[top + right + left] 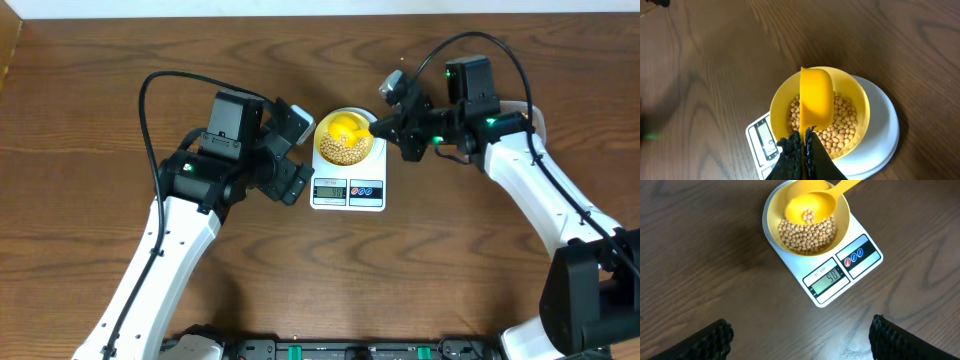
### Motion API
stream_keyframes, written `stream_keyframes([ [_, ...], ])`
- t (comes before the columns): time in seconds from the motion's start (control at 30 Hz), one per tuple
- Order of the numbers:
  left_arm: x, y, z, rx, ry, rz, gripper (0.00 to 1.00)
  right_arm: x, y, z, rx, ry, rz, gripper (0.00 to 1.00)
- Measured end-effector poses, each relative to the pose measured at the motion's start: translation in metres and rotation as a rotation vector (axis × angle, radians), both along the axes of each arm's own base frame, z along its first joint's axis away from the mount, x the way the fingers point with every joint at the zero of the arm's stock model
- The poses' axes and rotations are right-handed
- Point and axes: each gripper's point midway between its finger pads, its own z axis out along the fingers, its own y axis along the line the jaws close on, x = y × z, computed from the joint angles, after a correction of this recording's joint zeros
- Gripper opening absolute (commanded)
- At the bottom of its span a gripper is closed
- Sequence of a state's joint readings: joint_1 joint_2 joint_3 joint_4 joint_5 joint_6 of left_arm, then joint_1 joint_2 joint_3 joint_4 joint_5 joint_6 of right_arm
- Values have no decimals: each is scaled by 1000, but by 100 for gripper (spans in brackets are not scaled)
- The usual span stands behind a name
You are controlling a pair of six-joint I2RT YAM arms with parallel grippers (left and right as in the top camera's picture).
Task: Scoop item into bowl and weigh 50g on scale
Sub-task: 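Lift the scoop up and right away from the bowl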
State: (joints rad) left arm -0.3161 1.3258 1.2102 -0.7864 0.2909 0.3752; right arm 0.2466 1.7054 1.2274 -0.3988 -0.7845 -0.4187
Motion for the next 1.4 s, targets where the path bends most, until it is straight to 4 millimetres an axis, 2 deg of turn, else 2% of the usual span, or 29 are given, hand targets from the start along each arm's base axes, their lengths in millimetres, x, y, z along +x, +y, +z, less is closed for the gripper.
stream_keyframes([
  [0.47,0,0,0,0,0,0,89,4,-5,0,1,8,-24,1],
  [1.03,0,0,0,0,0,0,89,25,-40,-8,-66,-7,-145,1],
  [1.4,0,0,0,0,0,0,89,25,-39,-6,-54,-9,-138,1],
])
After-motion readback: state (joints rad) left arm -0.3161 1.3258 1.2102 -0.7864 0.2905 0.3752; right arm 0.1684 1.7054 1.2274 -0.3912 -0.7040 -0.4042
